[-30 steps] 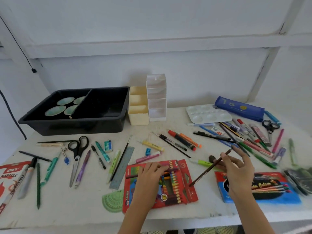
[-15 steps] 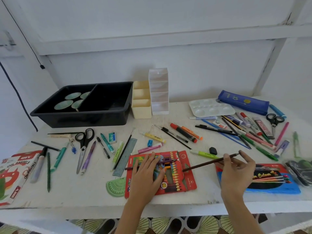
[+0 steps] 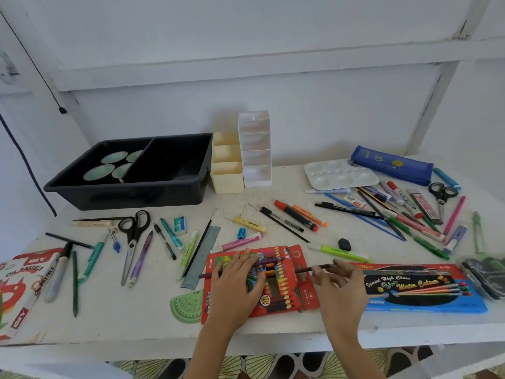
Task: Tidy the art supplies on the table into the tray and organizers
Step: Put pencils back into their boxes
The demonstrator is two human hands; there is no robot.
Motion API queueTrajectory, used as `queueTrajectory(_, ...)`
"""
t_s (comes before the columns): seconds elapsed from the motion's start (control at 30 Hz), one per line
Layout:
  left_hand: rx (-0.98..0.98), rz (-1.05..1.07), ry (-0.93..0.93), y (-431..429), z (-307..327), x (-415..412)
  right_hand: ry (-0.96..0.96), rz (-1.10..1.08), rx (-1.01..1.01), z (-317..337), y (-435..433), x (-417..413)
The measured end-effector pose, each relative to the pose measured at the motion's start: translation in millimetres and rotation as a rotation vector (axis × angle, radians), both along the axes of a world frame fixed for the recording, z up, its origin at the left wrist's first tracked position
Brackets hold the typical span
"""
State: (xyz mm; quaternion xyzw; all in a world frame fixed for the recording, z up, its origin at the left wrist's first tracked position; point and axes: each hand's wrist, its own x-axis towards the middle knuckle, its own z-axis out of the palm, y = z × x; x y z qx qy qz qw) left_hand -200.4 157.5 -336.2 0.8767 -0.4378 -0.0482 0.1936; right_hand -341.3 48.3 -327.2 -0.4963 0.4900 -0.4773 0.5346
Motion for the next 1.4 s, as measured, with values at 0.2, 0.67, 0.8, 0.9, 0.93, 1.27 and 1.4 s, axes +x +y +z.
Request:
queueTrajectory(0.2, -0.019, 0.001, -0.012, 1, -3, -1, 0.243, 0.043, -0.131, -7, 12, 14)
queueTrajectory(0.67, -0.181, 0.02, -0.104, -4, -18, 0, 0.598, 0.258, -0.388, -21, 17, 20)
queueTrajectory(0.8, -0.213, -0.019, -0.241, -4, -20, 0, 0.439, 0.257, -0.273, -15, 13, 16)
queueTrajectory(0.9, -0.233, -0.041, -0.227, -5, -19, -2, 0.26, 0.206, -0.185, -4, 14, 11)
queueTrajectory(0.93, -0.242, -0.05, -0.198, -6, -17, -5, 0.208, 0.218, -0.159, 2, 15, 10)
queueTrajectory(1.27, -0.288, -0.047, -0.09, -18, 6, -43, -0.373, 0.121, 0.258, 30, -11, -8)
queueTrajectory(1.4, -0.197, 0.095, 0.042, 0, -6, -31, -0.333, -0.104, 0.17, 31, -37, -32)
